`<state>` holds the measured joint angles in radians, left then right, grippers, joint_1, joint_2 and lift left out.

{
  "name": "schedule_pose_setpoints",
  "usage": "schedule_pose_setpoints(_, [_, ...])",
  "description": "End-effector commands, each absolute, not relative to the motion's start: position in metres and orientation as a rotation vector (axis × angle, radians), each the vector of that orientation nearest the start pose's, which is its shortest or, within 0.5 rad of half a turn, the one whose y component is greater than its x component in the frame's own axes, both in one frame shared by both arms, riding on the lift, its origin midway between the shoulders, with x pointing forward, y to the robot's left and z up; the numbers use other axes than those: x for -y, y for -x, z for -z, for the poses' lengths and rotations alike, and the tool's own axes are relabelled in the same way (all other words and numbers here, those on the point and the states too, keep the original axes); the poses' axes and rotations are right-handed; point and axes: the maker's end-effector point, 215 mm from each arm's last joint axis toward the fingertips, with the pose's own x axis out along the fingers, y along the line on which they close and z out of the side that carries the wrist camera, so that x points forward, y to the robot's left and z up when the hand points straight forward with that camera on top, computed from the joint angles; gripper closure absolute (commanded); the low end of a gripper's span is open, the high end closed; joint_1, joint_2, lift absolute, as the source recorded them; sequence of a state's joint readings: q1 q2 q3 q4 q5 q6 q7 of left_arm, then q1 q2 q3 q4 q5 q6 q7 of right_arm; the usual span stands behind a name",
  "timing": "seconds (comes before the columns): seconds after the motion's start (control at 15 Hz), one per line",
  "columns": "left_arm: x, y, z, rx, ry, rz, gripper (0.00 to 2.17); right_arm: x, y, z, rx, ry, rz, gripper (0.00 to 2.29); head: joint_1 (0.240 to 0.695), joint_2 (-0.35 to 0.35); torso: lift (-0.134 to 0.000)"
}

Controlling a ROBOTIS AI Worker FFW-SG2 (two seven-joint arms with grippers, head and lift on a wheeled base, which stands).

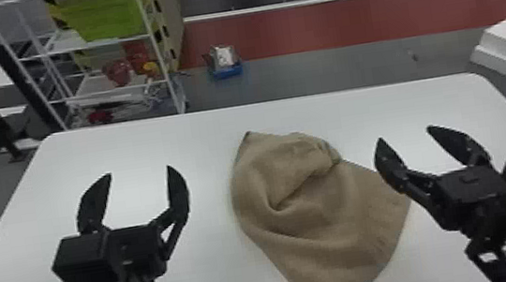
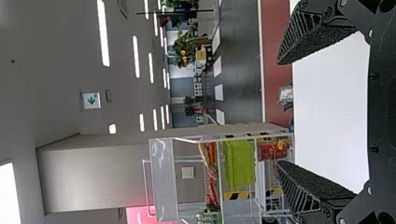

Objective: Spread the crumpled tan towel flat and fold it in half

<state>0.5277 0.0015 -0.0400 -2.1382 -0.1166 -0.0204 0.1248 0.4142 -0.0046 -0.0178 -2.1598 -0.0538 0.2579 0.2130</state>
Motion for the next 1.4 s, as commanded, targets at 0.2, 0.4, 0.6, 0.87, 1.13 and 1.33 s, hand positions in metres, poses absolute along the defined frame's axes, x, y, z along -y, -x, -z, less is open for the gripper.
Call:
schedule_pose_setpoints(0.2, [-0.23,-0.44,0.291,0.065,-0.091,-0.082,0.15,0.186,-0.471,0.311,-0.082,-0.058,-0.21,0.21,0.695,0.055,-0.124])
schedule_pose_setpoints(0.4, [-0.229,-0.44,0.291,0.064,-0.09,-0.079,0.15,0.187,-0.471,0.312,-0.085,-0.058,-0.211,0.22,0.695,0.053,-0.124])
schedule_pose_setpoints(0.6, [-0.23,-0.441,0.291,0.066,-0.088,-0.079,0.15,0.187,-0.471,0.312,-0.084,-0.058,-0.211,0.22,0.695,0.052,-0.124])
schedule_pose_setpoints(0.87, [-0.232,-0.441,0.291,0.065,-0.087,-0.081,0.15,0.189,-0.471,0.312,-0.083,-0.061,-0.207,0.22,0.695,0.053,-0.124])
schedule_pose_setpoints(1.13, [-0.233,-0.442,0.291,0.065,-0.087,-0.08,0.15,0.197,-0.472,0.314,-0.087,-0.062,-0.194,0.22,0.695,0.052,-0.124])
schedule_pose_setpoints(1.33, [-0.241,-0.444,0.298,0.053,-0.085,-0.09,0.14,0.214,-0.472,0.323,-0.102,-0.073,-0.166,0.22,0.695,0.045,-0.124])
